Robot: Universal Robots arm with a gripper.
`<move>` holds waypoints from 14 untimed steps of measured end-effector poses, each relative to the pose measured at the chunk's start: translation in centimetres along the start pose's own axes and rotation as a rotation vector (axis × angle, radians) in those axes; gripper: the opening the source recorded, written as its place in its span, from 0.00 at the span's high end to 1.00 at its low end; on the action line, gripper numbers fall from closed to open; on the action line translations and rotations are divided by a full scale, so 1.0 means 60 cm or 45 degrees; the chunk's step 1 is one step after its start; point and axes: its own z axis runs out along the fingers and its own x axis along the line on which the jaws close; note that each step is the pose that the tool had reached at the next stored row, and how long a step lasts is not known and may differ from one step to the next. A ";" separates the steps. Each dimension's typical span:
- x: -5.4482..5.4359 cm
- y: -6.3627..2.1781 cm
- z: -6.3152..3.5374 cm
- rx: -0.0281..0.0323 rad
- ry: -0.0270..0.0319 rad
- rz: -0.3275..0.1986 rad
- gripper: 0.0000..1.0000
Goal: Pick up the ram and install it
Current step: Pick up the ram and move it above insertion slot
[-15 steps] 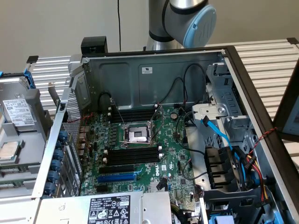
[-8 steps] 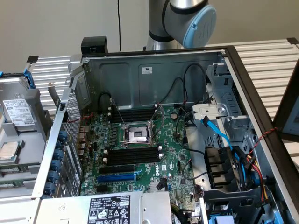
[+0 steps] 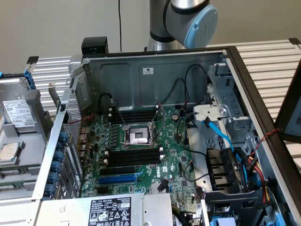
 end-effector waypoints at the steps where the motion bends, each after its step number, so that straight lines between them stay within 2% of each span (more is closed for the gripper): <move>1: 0.000 0.000 0.001 0.0021 0.0004 -0.024 0.83; 2: 0.000 0.000 0.001 0.0042 0.0008 -0.046 0.76; 6: 0.000 0.000 0.003 0.0124 0.0032 -0.138 0.74; 7: 0.000 0.000 0.003 0.0143 0.0041 -0.161 0.68; 8: 0.000 0.000 0.004 0.0164 0.0049 -0.185 0.68; 9: 0.000 0.000 0.004 0.0184 0.0057 -0.208 0.62; 14: 0.000 0.000 0.007 0.0281 0.0100 -0.323 0.62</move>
